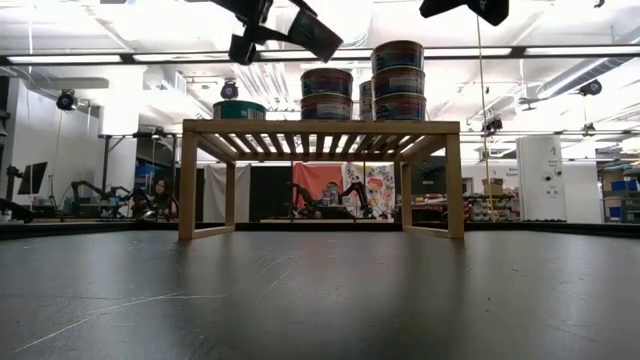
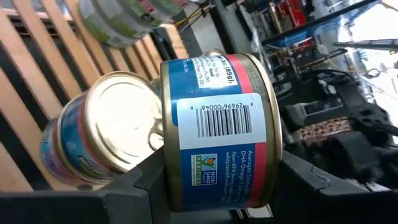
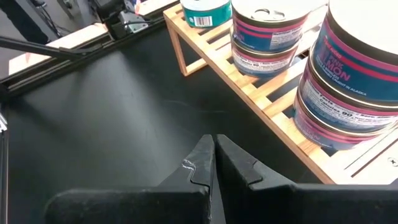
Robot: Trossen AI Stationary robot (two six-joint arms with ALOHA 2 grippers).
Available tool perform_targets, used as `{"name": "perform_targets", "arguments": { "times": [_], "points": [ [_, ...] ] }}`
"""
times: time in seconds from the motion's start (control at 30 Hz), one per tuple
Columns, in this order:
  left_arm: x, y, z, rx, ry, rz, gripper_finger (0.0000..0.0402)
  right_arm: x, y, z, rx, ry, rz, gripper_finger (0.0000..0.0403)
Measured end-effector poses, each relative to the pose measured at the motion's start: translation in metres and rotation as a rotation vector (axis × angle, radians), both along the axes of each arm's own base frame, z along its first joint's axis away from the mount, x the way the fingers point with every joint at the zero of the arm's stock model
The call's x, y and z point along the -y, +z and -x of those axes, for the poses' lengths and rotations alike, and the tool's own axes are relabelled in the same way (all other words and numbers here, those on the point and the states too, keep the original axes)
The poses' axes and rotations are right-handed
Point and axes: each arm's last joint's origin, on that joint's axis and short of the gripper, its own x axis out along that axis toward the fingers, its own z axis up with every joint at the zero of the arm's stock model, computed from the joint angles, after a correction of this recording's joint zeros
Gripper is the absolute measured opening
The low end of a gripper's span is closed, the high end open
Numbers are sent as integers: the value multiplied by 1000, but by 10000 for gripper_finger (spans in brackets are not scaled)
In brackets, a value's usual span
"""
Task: Stack canned seafood by type on shelf
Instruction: Stack the blue pink tuna can on top of the blue pink tuna can on the shelf
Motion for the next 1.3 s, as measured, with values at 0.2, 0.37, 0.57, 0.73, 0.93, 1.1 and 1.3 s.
{"name": "perform_targets", "arguments": {
  "times": [0.2, 0.37, 0.57, 0.73, 0.93, 1.1, 1.3],
  "points": [
    [-5, -8, -7, -23, 4, 28, 178, 0, 0, 0, -1, 3, 5, 9],
    [-7, -11, -9, -25, 7, 30, 178, 0, 0, 0, -1, 2, 4, 9],
    [-8, -12, -10, -29, 11, 31, 178, 0, 0, 0, -1, 2, 4, 9],
    [-9, -12, -10, -34, 56, 15, 178, 0, 0, 0, 1, -4, 9, 9],
    [-9, -12, -10, -32, 64, 22, 178, 0, 0, 0, 1, -5, 9, 9],
    [-12, -19, -16, -48, 87, 39, 178, 0, 0, 0, 2, -6, 10, 9],
    [-14, -21, -20, -36, 89, 39, 178, 0, 0, 0, 3, -8, 7, 9]
  ]
}}
